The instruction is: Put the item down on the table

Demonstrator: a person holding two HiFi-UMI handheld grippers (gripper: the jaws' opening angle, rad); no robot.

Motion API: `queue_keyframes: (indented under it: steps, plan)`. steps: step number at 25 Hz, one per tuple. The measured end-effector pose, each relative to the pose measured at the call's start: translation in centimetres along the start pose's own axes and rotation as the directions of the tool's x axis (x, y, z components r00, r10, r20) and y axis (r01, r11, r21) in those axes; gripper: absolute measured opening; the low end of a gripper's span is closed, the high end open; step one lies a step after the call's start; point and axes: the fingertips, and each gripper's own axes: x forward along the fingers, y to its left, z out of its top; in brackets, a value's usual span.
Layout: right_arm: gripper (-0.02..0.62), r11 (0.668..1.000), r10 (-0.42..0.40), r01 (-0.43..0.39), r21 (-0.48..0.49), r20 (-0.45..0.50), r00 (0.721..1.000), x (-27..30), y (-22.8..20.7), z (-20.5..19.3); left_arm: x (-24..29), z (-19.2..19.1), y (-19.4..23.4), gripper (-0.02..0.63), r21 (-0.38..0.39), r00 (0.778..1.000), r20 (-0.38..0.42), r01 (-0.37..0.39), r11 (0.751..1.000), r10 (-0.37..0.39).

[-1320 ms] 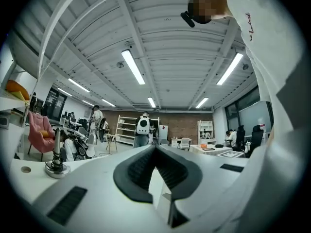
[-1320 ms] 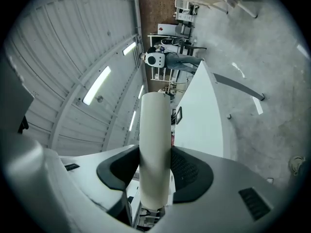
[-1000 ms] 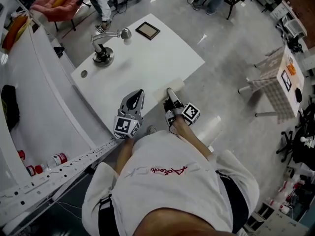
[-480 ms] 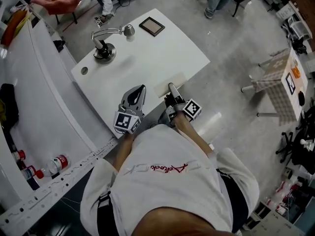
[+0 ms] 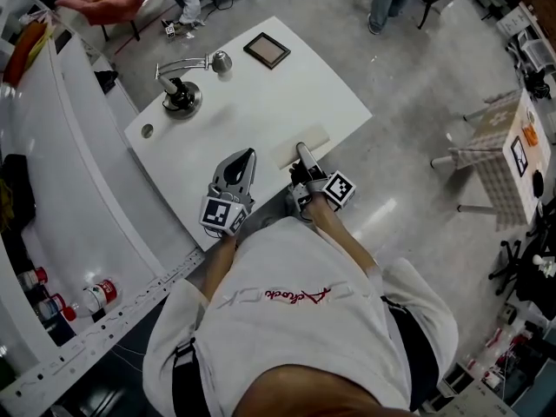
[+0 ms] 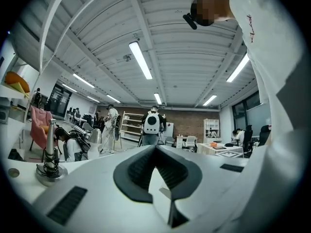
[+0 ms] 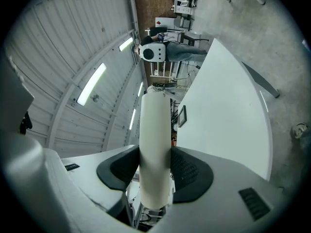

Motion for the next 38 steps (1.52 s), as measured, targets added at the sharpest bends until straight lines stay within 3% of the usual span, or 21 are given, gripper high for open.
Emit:
queue_keyframes:
  steps: [9, 20, 26, 34, 38]
  plan:
    - [0.201, 1.000, -0.029, 0.029, 0.010, 0.012, 1.000, -0.3, -1.6, 1.4, 1.2, -1.5, 0.0, 0.005, -0.023, 0.999, -0.042, -0.014, 1.000, 0.013]
    - [0.201, 0.981, -0.187, 0.187, 0.060, 0.001, 0.982, -4.4, -6.8, -0.2, -0.7, -5.5, -0.6, 0.005, -0.093, 0.990, -0.142, -0.025, 0.995, 0.011]
    - [0.201, 0.977, -0.206, 0.205, 0.065, 0.011, 0.979, -5.5, -8.0, -0.5, -1.2, -7.0, -0.7, 0.006, -0.099, 0.983, -0.184, -0.017, 0.995, -0.002]
    - [0.201, 0.959, -0.268, 0.269, 0.087, -0.020, 0.963, -7.2, -9.8, -1.5, -1.1, -8.3, -1.3, 0.005, -0.141, 0.981, -0.192, -0.024, 0.990, -0.004]
    - [0.201, 0.960, -0.260, 0.262, 0.095, -0.030, 0.965, -5.6, -10.4, -1.5, -1.0, -8.1, -1.4, 0.005, -0.149, 0.982, -0.187, -0.028, 0.989, 0.000]
